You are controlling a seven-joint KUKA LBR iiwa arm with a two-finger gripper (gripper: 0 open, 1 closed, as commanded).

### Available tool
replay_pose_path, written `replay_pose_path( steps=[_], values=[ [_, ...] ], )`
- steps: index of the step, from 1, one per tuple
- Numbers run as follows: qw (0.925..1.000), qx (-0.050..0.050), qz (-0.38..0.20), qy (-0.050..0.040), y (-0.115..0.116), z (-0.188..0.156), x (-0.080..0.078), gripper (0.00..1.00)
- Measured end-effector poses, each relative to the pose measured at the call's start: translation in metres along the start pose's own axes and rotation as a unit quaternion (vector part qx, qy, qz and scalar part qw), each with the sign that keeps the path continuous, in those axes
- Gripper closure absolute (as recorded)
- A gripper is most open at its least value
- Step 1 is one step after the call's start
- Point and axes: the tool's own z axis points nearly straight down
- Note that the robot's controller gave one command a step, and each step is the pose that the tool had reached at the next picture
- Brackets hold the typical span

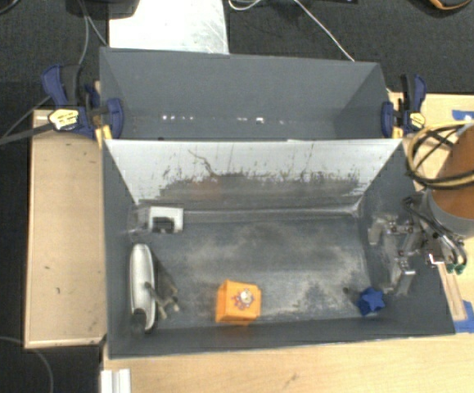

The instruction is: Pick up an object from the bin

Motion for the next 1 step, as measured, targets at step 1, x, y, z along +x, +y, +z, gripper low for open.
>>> replay_pose_path(
  steps=[1],
  values=[
    [0.9458,-0.004,-0.325,0.0049,0.0012,0.0423,0.0311,0.0]
  ],
)
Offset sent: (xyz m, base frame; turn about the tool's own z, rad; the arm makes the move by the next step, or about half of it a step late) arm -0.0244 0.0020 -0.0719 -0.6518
